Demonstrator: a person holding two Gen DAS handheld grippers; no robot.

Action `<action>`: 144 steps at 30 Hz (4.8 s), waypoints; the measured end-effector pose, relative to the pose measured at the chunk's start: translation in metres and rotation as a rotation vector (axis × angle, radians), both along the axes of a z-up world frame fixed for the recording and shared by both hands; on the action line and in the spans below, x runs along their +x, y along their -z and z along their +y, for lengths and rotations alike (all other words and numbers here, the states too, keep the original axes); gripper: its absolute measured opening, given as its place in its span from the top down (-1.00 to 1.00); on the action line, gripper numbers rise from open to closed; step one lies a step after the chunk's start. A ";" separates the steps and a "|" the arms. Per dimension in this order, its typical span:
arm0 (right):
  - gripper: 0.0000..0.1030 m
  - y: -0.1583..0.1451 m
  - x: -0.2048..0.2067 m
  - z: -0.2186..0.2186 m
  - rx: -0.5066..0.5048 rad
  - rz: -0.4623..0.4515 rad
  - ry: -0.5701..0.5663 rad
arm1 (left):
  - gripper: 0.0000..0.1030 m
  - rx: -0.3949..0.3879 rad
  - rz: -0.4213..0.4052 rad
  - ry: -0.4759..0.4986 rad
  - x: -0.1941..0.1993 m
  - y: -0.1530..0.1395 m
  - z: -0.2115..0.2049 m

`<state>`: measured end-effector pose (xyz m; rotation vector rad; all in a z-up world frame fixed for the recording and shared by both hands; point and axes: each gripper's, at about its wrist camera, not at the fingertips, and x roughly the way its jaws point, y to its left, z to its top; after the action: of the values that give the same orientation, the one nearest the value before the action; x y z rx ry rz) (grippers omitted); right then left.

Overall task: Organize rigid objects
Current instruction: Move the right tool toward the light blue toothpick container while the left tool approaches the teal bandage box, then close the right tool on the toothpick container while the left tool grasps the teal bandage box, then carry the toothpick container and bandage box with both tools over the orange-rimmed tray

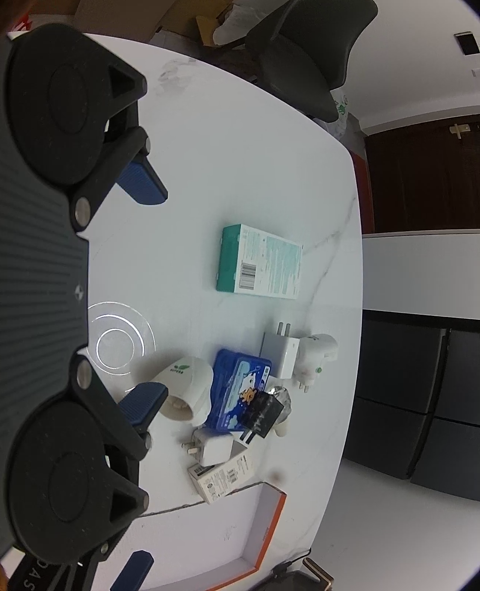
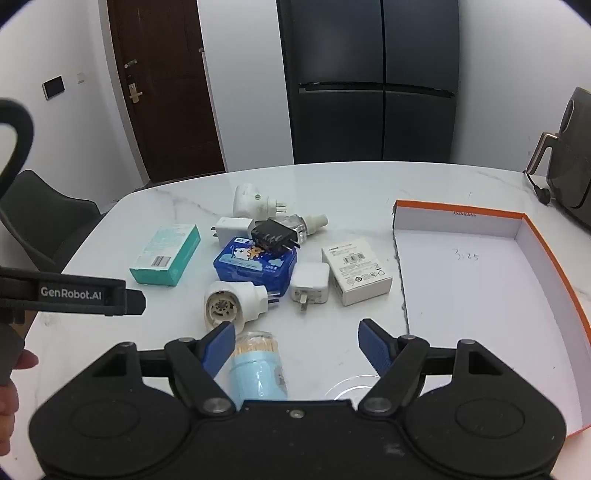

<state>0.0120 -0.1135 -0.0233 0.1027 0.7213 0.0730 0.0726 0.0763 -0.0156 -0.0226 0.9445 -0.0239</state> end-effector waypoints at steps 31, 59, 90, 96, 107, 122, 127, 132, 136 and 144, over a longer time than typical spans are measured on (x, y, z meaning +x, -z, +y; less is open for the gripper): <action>-0.68 0.015 0.003 0.025 -0.007 0.043 -0.013 | -1.00 0.014 0.003 0.013 -0.002 0.010 0.018; -0.10 0.074 0.055 0.028 -0.028 0.212 -0.125 | -1.00 0.089 0.008 -0.039 0.103 0.044 0.034; -0.10 0.024 0.058 -0.013 -0.025 0.085 -0.098 | -0.39 0.000 -0.008 0.023 0.038 0.020 -0.016; -0.10 0.009 0.055 -0.024 -0.021 0.063 -0.125 | -0.39 -0.020 -0.017 -0.003 0.015 0.006 -0.035; -0.10 -0.014 0.038 -0.066 -0.003 0.037 -0.124 | -0.39 -0.022 -0.043 -0.011 -0.006 -0.014 -0.080; -0.10 -0.029 0.015 -0.135 0.006 0.021 -0.030 | -0.39 -0.026 -0.066 0.091 -0.017 -0.023 -0.150; -0.10 -0.030 0.010 -0.153 0.014 0.024 0.004 | -0.39 -0.027 -0.069 0.126 -0.018 -0.023 -0.168; -0.10 -0.031 0.005 -0.167 0.022 0.024 0.027 | -0.39 -0.028 -0.071 0.155 -0.021 -0.023 -0.183; -0.10 -0.032 0.000 -0.177 0.031 0.024 0.041 | -0.39 -0.031 -0.073 0.172 -0.023 -0.023 -0.193; -0.10 -0.031 -0.008 -0.193 0.040 0.027 0.073 | -0.39 -0.032 -0.069 0.204 -0.027 -0.022 -0.209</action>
<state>0.0035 -0.3069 0.0077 0.1682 0.7421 0.0163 0.0453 -0.1323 0.0062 0.0450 0.8740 -0.2273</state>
